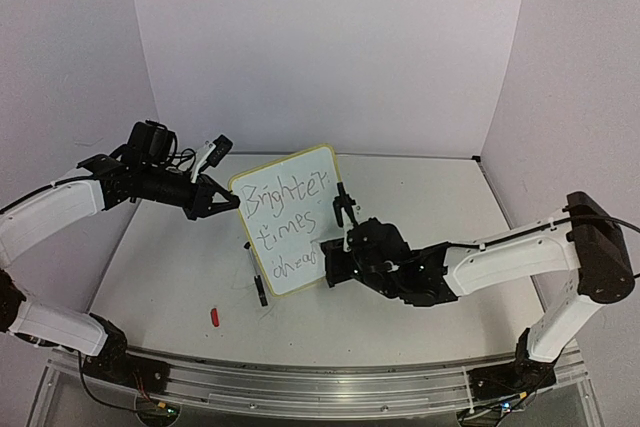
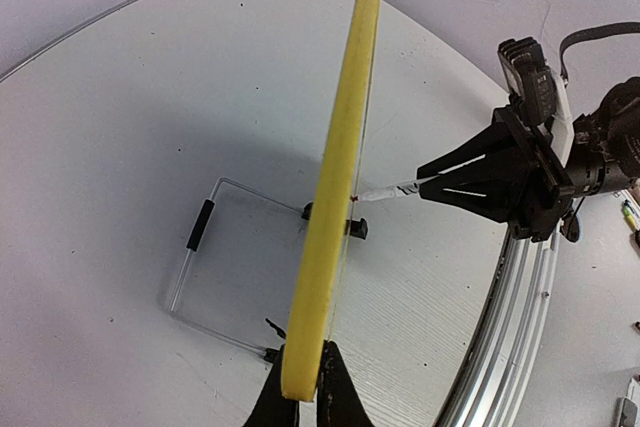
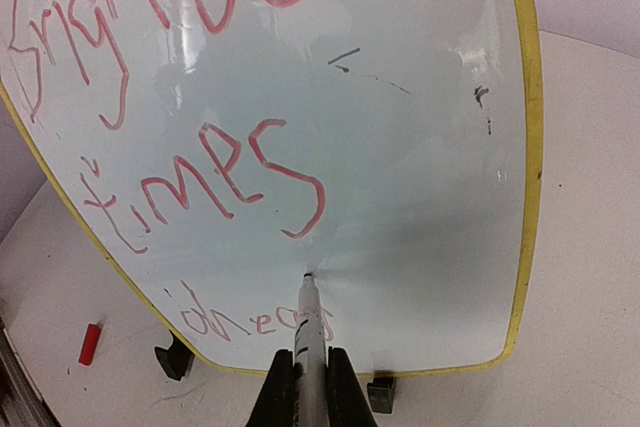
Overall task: Write a sentence on the whiteboard
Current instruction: Write on the whiteboard at the center of the board.
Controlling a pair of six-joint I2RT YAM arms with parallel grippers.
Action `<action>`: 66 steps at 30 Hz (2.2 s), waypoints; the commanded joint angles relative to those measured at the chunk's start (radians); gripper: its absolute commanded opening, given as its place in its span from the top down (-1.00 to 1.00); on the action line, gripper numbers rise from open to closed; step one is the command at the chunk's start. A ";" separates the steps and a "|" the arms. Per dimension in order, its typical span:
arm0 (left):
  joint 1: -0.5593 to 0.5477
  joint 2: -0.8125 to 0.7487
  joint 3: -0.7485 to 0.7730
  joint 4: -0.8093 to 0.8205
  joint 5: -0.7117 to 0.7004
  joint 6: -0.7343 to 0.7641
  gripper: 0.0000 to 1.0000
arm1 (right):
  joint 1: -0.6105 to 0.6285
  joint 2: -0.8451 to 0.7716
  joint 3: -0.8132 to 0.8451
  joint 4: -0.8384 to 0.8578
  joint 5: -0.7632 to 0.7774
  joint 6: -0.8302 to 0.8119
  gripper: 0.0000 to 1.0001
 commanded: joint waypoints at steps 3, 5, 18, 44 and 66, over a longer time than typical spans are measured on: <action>0.000 0.009 -0.020 -0.057 -0.078 0.049 1.00 | -0.004 -0.012 0.022 0.005 0.021 0.001 1.00; -0.001 0.009 -0.020 -0.057 -0.078 0.048 1.00 | -0.004 -0.005 0.010 0.001 0.019 0.016 1.00; -0.001 0.012 -0.020 -0.058 -0.078 0.048 1.00 | -0.004 0.050 -0.037 -0.023 0.020 0.087 1.00; -0.001 0.003 -0.020 -0.058 -0.079 0.048 1.00 | -0.002 -0.044 -0.095 -0.031 0.057 0.082 1.00; -0.001 0.006 -0.020 -0.057 -0.078 0.048 1.00 | -0.002 0.026 -0.053 -0.023 0.091 0.087 1.00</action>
